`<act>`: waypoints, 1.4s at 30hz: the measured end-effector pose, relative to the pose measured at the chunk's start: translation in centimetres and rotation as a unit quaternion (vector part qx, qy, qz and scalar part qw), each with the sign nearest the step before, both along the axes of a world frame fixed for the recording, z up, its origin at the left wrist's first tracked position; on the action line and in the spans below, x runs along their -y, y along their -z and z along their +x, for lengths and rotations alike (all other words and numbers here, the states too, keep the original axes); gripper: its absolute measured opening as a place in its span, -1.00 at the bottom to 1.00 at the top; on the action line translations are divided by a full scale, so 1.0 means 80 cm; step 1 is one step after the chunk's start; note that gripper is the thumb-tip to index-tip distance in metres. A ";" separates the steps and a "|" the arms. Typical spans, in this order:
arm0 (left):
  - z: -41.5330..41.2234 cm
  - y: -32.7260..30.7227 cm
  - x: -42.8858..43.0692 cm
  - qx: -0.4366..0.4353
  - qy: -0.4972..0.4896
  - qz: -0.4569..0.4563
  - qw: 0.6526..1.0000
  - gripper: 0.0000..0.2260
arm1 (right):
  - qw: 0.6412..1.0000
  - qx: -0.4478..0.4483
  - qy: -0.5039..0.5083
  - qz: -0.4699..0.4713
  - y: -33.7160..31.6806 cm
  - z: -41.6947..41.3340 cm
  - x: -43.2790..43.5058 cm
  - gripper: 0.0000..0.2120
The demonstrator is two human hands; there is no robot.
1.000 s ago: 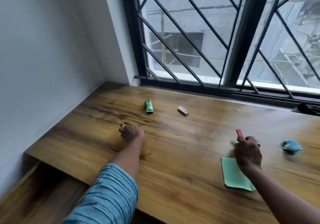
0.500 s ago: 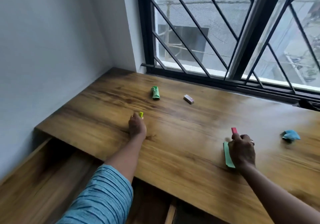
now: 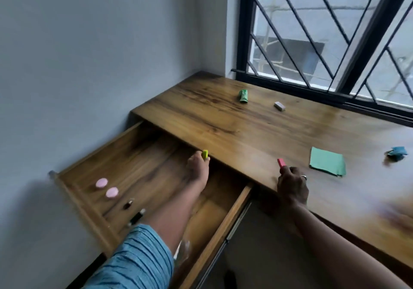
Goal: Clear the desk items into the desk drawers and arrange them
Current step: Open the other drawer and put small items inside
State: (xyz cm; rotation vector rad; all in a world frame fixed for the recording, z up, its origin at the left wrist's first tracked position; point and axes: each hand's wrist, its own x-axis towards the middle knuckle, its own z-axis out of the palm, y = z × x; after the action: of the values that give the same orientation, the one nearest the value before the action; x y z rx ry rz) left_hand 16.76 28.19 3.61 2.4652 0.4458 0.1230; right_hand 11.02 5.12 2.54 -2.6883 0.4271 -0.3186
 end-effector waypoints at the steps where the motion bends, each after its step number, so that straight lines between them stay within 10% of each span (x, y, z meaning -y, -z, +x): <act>1: -0.019 0.002 -0.009 -0.001 -0.004 -0.006 1.000 -0.69 | 1.000 -0.003 -0.011 -0.002 0.003 -0.008 -0.014 -0.68; 15: -0.137 -0.015 -0.217 -0.039 -0.117 -0.089 0.988 -0.71 | 0.988 -0.014 -0.153 0.012 0.000 -0.076 -0.230 -0.70; 29: -0.046 -0.009 -0.457 -0.011 -0.140 -0.218 0.966 -0.61 | 0.986 -0.074 -0.106 0.109 0.037 -0.004 -0.480 -0.74; 42: 0.097 0.066 -0.491 -0.190 0.034 -0.007 0.981 -0.74 | 0.973 -0.145 -0.055 0.171 0.092 0.115 -0.608 -0.68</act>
State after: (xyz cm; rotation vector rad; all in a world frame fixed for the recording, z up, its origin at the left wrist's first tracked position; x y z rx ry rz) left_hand 24.55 67.44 -1.70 2.4887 0.5173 -0.3839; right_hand 20.23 53.78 -4.80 -2.4074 0.3757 0.1709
